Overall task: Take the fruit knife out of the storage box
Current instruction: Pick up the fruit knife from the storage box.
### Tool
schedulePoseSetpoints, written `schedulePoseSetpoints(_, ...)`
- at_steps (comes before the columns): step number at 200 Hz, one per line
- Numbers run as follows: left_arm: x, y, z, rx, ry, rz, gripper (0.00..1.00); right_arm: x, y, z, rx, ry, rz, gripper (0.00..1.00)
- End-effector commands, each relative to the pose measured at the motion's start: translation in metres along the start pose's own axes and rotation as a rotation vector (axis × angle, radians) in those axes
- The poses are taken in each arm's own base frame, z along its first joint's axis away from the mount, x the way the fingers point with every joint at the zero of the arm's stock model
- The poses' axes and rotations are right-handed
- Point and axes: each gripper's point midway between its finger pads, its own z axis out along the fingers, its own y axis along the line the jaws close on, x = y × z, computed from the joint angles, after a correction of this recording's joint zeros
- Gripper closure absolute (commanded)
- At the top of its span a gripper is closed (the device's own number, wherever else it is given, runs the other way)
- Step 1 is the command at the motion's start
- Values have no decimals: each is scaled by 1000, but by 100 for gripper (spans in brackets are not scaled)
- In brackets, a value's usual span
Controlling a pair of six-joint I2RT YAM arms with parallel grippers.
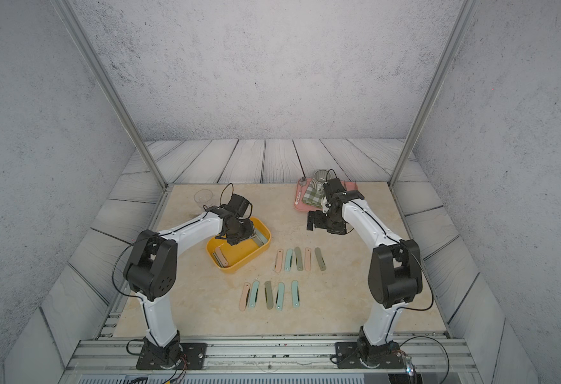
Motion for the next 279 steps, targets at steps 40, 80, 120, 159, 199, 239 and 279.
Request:
schedulePoseSetpoints(40, -19, -7, 34, -24, -11, -47, 40, -2, 13, -5, -57, 20, -23, 1)
schedulePoseSetpoints(80, -5, 7, 48, -66, 31, -60, 49, -2, 15, -1, -67, 28, -21, 1)
schedulePoseSetpoints(120, 8, 19, 54, -101, 71, -45, 53, -2, 16, 1, -74, 31, -18, 1)
schedulePoseSetpoints(159, 13, 25, 47, -111, 75, -25, 65, -2, 18, 0, -82, 30, -17, 1)
schedulePoseSetpoints(199, 14, 23, 40, -102, 78, 4, 65, -1, 20, 1, -86, 33, -20, 1)
schedulePoseSetpoints(239, 25, 28, 42, -106, 115, 7, 42, 0, 23, 0, -89, 33, -28, 1)
schedulePoseSetpoints(279, 35, 32, 46, -100, 134, 3, 47, 2, 26, 1, -94, 35, -30, 1)
